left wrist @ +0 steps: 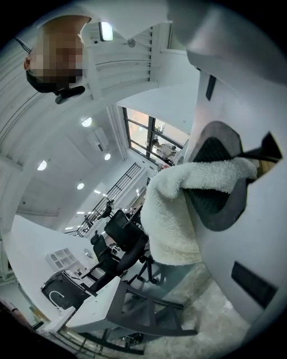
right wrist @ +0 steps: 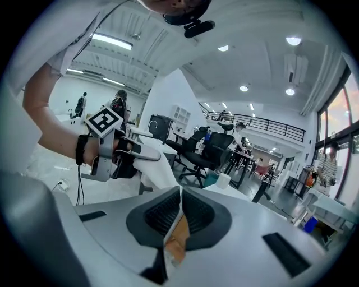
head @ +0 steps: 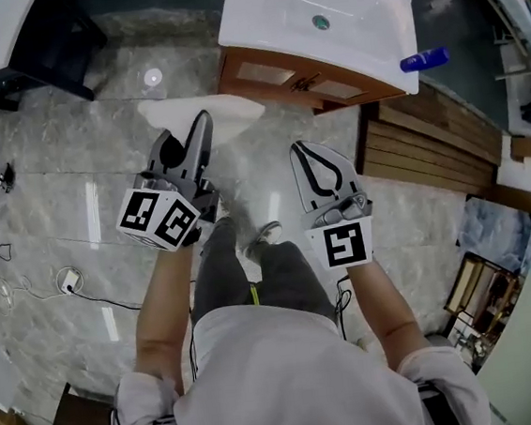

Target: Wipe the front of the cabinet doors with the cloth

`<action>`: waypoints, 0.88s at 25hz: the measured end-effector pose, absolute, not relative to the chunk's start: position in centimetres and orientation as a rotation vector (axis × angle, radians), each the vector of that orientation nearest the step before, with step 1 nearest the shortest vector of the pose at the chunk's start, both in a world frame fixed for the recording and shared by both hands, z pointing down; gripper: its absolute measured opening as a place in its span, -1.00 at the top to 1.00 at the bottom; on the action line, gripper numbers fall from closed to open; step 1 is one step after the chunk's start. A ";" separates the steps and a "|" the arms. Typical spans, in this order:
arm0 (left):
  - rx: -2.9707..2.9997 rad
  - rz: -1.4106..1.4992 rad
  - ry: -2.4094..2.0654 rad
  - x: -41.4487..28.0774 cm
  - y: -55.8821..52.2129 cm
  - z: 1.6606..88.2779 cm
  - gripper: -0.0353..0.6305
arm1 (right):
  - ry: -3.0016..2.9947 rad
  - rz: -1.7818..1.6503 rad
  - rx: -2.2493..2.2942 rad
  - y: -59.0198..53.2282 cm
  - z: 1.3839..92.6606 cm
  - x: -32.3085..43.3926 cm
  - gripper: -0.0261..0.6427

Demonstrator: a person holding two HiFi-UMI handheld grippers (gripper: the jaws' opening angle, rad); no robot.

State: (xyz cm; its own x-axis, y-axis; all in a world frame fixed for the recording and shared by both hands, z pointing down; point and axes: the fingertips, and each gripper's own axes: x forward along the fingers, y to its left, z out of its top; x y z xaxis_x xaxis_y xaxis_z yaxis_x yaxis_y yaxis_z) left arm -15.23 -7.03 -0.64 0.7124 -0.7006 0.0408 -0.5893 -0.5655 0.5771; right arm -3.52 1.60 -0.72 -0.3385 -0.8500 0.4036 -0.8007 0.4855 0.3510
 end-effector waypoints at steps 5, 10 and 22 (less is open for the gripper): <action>2.324 -0.227 -1.020 -13.1 -10.9 5.8 0.72 | -2.234 -0.047 1.314 -2.2 7.5 -1.5 0.80; 2.326 -0.230 -1.084 -10.2 -13.8 13.9 0.72 | -2.289 0.027 1.362 -5.0 17.6 2.2 0.80; 2.372 -0.253 -1.140 -5.3 -15.8 28.4 0.72 | -2.328 0.059 1.327 -3.9 36.9 6.3 0.80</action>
